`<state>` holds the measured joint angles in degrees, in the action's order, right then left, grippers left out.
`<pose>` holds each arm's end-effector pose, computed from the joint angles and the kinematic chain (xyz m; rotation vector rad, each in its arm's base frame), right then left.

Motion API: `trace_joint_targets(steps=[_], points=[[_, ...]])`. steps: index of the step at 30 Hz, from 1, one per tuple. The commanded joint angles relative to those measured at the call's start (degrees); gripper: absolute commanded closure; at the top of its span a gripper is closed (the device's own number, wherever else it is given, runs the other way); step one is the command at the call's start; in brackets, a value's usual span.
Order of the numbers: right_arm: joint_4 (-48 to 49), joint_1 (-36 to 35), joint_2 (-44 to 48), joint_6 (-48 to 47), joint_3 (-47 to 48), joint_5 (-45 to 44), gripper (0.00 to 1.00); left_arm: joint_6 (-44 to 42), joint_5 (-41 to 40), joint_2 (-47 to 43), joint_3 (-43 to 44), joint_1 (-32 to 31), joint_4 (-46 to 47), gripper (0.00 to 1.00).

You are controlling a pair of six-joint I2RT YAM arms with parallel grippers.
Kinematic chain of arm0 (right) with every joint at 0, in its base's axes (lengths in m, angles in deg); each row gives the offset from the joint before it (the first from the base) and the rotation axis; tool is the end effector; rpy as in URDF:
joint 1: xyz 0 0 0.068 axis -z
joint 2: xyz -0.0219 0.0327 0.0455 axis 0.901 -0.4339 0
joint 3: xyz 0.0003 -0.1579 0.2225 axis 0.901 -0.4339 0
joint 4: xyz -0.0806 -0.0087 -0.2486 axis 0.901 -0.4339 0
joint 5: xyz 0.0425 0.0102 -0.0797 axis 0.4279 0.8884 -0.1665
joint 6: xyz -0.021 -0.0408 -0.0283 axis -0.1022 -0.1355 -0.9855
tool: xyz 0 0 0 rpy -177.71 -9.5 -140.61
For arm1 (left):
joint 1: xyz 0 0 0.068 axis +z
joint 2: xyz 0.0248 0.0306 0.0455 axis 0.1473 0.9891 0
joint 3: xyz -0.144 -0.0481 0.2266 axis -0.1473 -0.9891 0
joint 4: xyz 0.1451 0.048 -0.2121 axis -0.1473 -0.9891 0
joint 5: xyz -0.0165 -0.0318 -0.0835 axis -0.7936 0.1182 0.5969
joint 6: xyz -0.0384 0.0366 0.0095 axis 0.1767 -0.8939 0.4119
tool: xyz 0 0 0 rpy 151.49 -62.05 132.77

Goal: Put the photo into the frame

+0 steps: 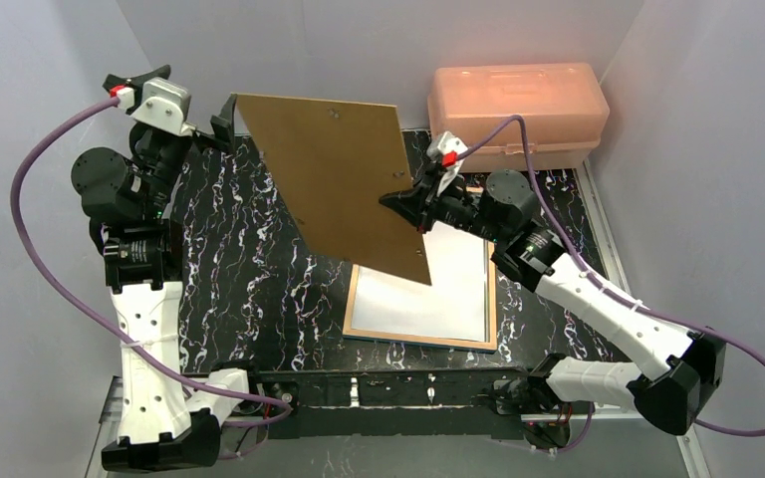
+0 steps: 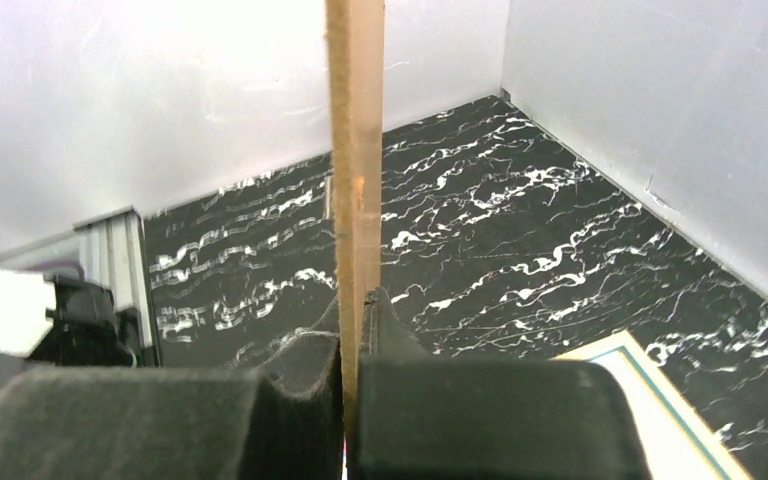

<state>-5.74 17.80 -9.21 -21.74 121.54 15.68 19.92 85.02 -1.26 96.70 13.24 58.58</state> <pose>0.1770 0.2023 0.4239 -0.8010 1.2941 0.9175 0.1635 -0.0019 0.5544 0.4983 0.9877 0.0712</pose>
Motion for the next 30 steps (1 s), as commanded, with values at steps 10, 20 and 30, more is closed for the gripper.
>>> trace_joint_targets(steps=[10,20,30], points=[[38.28,19.26,-1.06,49.23,-6.51,11.24,0.99,5.64,-11.15,0.90,-4.73,5.36,-3.41,0.02],[26.18,30.06,-1.16,62.97,-4.90,25.72,0.99,-3.19,13.06,5.68,-16.05,10.37,-13.05,0.08],[-4.33,40.23,3.81,49.96,-8.63,35.73,0.99,-13.47,14.86,6.77,-23.51,2.06,-23.70,0.10]])
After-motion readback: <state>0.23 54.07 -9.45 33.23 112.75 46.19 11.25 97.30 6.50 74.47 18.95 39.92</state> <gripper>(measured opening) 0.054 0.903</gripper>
